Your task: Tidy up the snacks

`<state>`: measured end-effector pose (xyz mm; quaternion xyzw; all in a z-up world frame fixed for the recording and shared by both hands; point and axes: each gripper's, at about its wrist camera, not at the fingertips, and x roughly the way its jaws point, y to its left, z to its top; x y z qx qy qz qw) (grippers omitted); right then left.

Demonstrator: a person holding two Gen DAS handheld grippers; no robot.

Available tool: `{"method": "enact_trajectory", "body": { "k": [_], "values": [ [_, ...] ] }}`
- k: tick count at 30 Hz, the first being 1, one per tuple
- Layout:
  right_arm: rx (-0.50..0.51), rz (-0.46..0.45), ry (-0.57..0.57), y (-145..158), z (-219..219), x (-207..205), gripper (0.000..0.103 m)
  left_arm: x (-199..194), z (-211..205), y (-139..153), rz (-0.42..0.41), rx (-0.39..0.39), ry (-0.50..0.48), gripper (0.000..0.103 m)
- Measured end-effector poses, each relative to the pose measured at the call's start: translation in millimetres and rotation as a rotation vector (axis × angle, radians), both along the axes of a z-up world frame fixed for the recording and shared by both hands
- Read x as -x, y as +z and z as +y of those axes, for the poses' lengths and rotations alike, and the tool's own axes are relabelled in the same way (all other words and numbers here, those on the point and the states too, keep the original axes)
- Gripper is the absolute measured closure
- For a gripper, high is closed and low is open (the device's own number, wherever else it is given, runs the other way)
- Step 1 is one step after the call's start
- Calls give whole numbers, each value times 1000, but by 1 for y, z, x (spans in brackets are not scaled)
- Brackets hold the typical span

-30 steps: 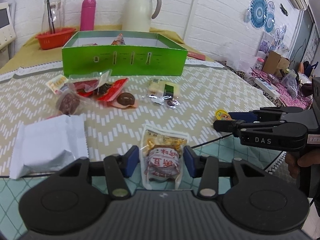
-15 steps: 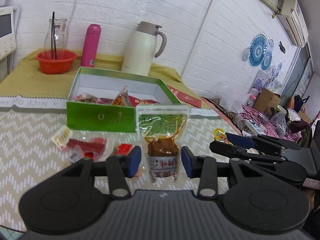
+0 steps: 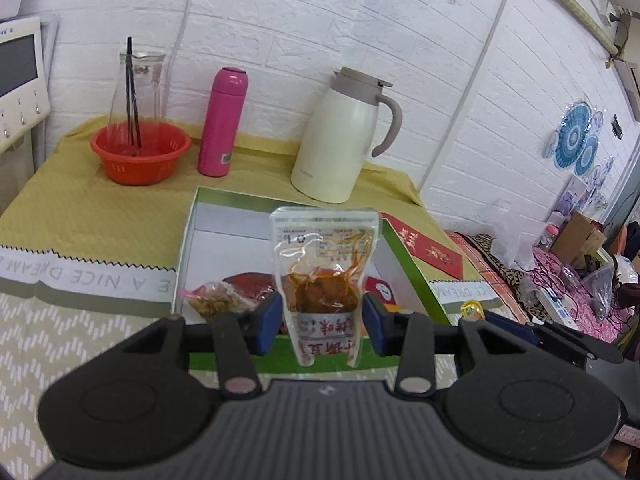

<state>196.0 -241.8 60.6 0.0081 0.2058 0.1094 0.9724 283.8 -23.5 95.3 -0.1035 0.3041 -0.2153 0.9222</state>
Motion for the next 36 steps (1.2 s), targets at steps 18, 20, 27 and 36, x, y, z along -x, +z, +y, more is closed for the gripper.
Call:
{"method": "enact_trajectory", "body": {
  "k": [18,20,27,36],
  "values": [
    [15,180,11,-49,8,-133,37,-126,-13,-49,123,-140,68,63],
    [17,191,9,-51,12,-141,37,-130,-14,-55,130,-150,64,64],
    [40,113,-8,-52,15,-138,0,-121,-3,-47,46,-58,133,28],
    [-15,59,-63,-37,-1,-118,0,-91,-8,-27,-49,-131,220,8]
  ]
}}
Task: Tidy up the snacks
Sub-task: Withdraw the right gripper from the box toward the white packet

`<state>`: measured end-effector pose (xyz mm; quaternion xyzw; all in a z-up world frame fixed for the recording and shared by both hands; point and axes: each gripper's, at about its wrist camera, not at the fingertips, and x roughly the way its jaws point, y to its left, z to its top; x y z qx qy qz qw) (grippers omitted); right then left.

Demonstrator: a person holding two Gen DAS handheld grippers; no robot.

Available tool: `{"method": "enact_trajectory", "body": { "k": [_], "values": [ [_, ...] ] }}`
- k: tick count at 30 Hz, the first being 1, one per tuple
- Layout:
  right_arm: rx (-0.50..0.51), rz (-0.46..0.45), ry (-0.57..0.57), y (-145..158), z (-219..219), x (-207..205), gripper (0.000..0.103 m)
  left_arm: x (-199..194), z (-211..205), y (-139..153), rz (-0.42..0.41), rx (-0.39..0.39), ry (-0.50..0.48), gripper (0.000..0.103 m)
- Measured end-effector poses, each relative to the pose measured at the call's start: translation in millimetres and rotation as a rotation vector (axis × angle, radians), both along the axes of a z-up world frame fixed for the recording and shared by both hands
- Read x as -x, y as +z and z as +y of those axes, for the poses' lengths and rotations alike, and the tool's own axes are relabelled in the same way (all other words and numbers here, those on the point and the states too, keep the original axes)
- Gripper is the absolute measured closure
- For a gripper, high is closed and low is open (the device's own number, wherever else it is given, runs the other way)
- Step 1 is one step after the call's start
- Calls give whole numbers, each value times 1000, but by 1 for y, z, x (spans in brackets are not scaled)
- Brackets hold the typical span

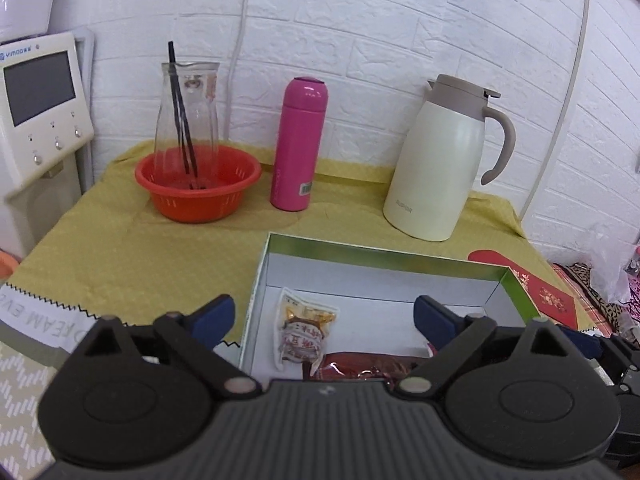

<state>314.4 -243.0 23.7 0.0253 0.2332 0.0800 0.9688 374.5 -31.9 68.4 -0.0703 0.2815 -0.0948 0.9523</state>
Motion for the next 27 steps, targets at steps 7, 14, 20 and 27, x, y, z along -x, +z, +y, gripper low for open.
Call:
{"method": "enact_trajectory", "body": {
  "k": [7,14,20,27],
  "values": [
    [-21,7,25,17,1,30,0,33,-1,14,-27,-11,-17,8],
    [-25,-15,37,39,6,73,0,84,-2,36,-90,-29,-70,8],
    [-81,5,58,48,7,115,0,142,5,49,-127,-52,-136,8],
    [-32,26,151,38,23,179,0,219,40,31,-100,-81,-173,8]
  ]
}}
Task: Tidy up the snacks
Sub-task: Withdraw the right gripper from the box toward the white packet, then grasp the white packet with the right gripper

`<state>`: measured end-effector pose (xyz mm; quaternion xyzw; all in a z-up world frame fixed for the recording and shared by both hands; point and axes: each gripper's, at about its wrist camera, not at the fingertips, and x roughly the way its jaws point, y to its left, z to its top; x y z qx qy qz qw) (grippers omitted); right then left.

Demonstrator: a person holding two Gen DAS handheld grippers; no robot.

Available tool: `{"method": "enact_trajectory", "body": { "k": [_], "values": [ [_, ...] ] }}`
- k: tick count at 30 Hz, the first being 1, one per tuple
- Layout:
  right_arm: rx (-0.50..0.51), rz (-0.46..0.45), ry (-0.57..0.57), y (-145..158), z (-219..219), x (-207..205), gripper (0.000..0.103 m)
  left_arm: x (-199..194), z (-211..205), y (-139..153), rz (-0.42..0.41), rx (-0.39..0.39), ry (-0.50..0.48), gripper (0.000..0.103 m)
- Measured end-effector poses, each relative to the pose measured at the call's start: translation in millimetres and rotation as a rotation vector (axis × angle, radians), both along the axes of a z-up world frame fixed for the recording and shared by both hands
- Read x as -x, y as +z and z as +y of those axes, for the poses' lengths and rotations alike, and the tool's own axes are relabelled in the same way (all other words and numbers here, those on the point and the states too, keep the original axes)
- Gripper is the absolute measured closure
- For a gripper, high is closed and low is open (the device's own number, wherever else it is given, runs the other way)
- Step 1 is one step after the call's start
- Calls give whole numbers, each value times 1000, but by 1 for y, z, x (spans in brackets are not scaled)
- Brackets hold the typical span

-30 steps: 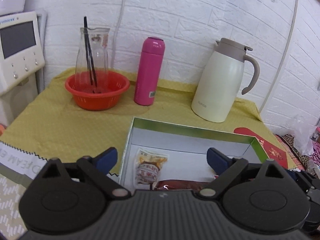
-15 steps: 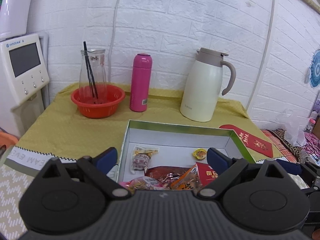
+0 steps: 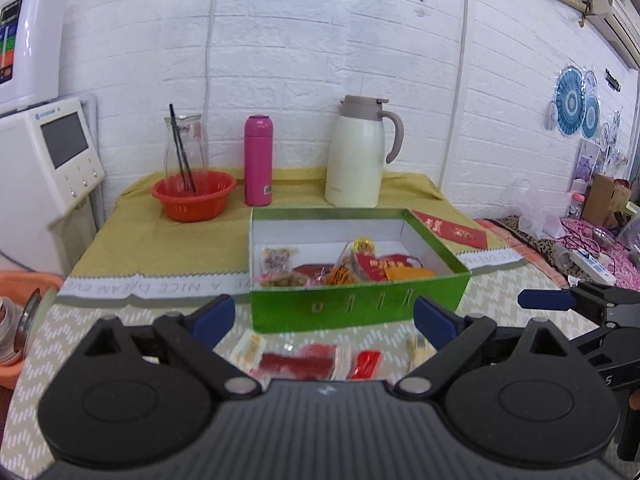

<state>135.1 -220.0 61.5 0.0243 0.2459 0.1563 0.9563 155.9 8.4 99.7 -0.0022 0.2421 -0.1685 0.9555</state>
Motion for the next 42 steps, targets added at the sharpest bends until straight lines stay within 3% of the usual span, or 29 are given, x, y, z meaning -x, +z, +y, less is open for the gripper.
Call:
{"method": "enact_trajectory", "body": {
  "k": [7,12,28,29,30,31,32,33,34,36,37,42],
  "values": [
    [27,45,86,-29,29,46,0,48,51,-52,117,41,56,8],
    [-9,98,156,-47,59,54,0,54,76,-80,193,92,80,8],
    [27,138,255,-70,131,22,0,22,90,-103,278,179,32,12],
    [29,138,253,-71,132,21,0,19,89,-104,284,183,23,16],
    [26,142,248,-72,131,19,0,17,87,-105,294,185,12,26],
    [17,150,248,-73,131,18,2,15,85,-107,307,182,2,32],
    [-1,157,256,-75,129,17,14,12,83,-109,320,179,-3,40],
    [-24,168,263,-76,128,17,14,11,81,-112,333,175,-8,40],
    [-33,172,261,-76,126,17,21,11,79,-113,325,170,-9,40],
    [-44,176,271,-77,124,19,36,13,74,-112,324,160,-28,52],
    [-49,178,277,-77,122,21,43,14,72,-110,329,157,-34,52],
    [-26,172,275,-74,110,36,48,25,56,-108,333,135,-88,53]
  ]
}}
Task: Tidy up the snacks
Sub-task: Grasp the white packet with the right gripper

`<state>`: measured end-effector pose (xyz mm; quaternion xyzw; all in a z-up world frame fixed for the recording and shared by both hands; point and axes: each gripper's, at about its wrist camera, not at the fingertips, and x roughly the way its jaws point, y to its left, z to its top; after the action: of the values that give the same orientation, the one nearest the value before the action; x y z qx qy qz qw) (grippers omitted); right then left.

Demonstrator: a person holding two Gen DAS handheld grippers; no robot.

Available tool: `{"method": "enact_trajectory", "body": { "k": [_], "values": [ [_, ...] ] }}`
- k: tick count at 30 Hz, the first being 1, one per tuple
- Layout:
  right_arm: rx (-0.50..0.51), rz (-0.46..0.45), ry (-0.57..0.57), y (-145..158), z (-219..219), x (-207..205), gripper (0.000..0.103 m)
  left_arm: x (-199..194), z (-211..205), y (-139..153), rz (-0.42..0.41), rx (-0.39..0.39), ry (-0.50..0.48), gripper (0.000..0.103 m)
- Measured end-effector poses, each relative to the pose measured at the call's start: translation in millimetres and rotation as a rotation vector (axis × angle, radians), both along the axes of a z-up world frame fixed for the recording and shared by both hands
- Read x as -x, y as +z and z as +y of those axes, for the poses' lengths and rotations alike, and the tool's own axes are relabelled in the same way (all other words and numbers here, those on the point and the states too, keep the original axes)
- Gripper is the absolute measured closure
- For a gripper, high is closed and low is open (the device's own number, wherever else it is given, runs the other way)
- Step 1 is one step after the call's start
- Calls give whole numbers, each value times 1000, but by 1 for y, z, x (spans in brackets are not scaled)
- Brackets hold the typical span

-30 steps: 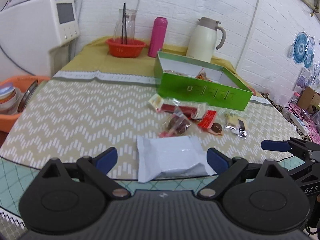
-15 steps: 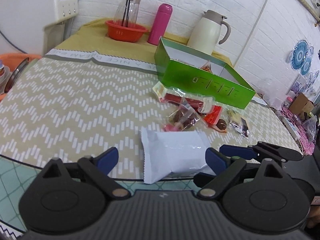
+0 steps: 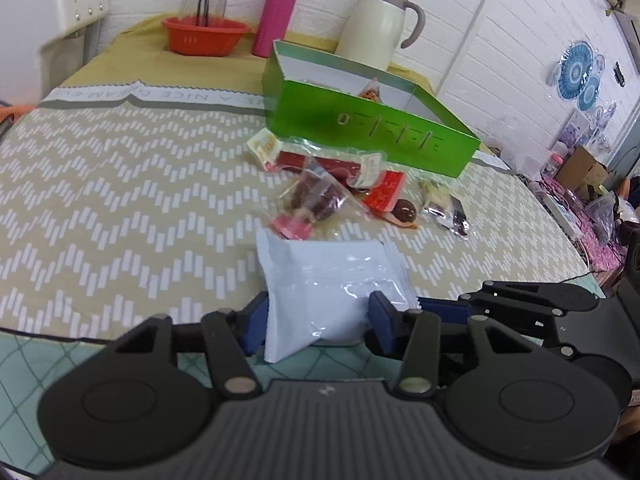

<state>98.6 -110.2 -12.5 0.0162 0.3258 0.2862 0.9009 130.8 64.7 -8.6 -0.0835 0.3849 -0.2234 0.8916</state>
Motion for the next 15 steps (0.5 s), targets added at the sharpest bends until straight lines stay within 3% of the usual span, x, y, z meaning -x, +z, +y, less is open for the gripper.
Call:
{"method": "enact_trajectory", "body": {
  "k": [15],
  "values": [
    [-42,-4,-68,-6,-33,15,44,4,-32,2,-3,-43,-38,52]
  ]
}}
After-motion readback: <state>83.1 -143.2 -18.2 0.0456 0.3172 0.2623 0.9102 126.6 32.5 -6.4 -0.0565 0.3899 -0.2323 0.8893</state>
